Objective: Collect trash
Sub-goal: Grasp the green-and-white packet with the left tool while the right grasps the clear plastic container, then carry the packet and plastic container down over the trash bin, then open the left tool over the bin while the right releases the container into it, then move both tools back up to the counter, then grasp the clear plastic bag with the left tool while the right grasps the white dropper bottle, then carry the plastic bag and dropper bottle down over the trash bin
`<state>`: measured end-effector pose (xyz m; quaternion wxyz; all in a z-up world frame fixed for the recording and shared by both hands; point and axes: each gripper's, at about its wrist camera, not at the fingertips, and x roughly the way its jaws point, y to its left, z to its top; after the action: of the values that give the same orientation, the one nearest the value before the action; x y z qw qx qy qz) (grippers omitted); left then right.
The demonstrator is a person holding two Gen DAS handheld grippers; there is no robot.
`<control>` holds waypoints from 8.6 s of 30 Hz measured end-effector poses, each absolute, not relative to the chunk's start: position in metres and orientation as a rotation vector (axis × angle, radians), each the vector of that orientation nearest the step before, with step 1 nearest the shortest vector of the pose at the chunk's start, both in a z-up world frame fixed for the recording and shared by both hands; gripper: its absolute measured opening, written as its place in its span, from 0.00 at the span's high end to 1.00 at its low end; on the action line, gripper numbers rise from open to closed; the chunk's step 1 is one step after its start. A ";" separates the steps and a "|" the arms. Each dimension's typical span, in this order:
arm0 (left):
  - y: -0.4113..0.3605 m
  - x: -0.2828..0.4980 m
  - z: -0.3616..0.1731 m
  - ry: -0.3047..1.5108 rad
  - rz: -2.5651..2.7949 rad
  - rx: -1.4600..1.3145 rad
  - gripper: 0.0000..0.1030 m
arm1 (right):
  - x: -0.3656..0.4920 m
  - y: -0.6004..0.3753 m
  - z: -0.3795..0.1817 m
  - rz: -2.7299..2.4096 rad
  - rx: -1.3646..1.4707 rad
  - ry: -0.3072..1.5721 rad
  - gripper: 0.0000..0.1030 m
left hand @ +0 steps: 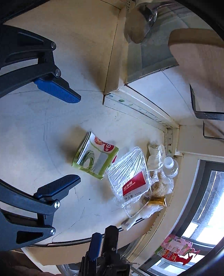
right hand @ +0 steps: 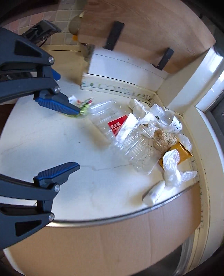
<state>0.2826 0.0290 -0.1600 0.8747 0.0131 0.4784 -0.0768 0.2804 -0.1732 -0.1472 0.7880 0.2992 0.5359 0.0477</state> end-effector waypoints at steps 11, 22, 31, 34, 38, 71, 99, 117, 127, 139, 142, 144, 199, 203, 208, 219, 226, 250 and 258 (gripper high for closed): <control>0.026 0.322 -0.181 1.062 -0.139 0.003 0.19 | 0.351 -0.157 -0.188 0.134 0.689 1.192 0.50; 0.014 0.337 -0.194 1.100 -0.167 -0.017 0.19 | 0.341 -0.165 -0.176 0.149 0.633 1.133 0.87; 0.004 0.326 -0.190 1.080 -0.190 -0.003 0.82 | 0.319 -0.187 -0.160 0.119 0.611 1.054 0.93; 0.011 0.319 -0.184 1.067 -0.192 -0.049 0.92 | 0.308 -0.190 -0.154 0.114 0.604 1.036 0.95; 0.016 0.305 -0.170 1.029 -0.170 -0.043 0.97 | 0.288 -0.190 -0.144 0.108 0.576 1.005 0.95; -0.010 0.058 -0.159 1.042 -0.215 -0.020 0.98 | 0.006 -0.165 -0.132 0.087 0.315 1.026 0.95; 0.026 0.028 -0.520 1.274 -0.059 -0.101 0.97 | -0.022 -0.094 -0.494 0.151 0.018 1.118 0.95; 0.022 0.022 -0.553 1.328 -0.110 -0.039 0.32 | -0.024 -0.098 -0.525 0.149 -0.017 1.201 0.67; 0.023 0.010 -0.414 1.258 -0.118 -0.078 0.28 | -0.042 -0.124 -0.388 0.116 0.067 1.127 0.67; 0.002 -0.003 -0.227 1.092 -0.173 -0.023 0.22 | -0.055 -0.156 -0.231 0.090 0.148 0.979 0.67; -0.004 -0.003 -0.189 1.051 -0.180 -0.002 0.21 | -0.053 -0.159 -0.198 0.088 0.152 0.944 0.67; -0.003 0.000 -0.166 1.032 -0.185 0.001 0.21 | -0.051 -0.162 -0.177 0.084 0.150 0.917 0.67; -0.205 0.472 -0.086 1.047 -0.399 0.288 0.48 | 0.370 -0.299 -0.190 0.297 0.454 1.120 0.76; -0.223 0.479 -0.102 1.074 -0.430 0.319 0.48 | 0.351 -0.328 -0.172 0.262 0.546 1.051 0.76; -0.243 0.493 -0.126 1.121 -0.455 0.331 0.48 | 0.334 -0.362 -0.166 0.145 0.595 0.980 0.76; -0.258 0.511 -0.170 1.177 -0.402 0.349 0.67 | 0.331 -0.383 -0.183 0.111 0.635 0.983 0.77; -0.242 0.491 -0.154 1.108 -0.368 0.283 0.82 | 0.334 -0.377 -0.173 0.144 0.614 0.967 0.77; -0.042 0.163 -0.067 1.019 -0.255 0.001 0.83 | 0.122 -0.225 -0.094 0.360 0.387 0.927 0.77; 0.012 0.059 -0.136 1.138 -0.222 -0.095 0.83 | 0.030 -0.155 -0.140 0.437 0.268 1.074 0.77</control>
<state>0.0586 0.0120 -0.1362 0.8355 -0.0446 0.5376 -0.1049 0.0299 -0.1554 -0.1405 0.8282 0.1264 0.5058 0.2057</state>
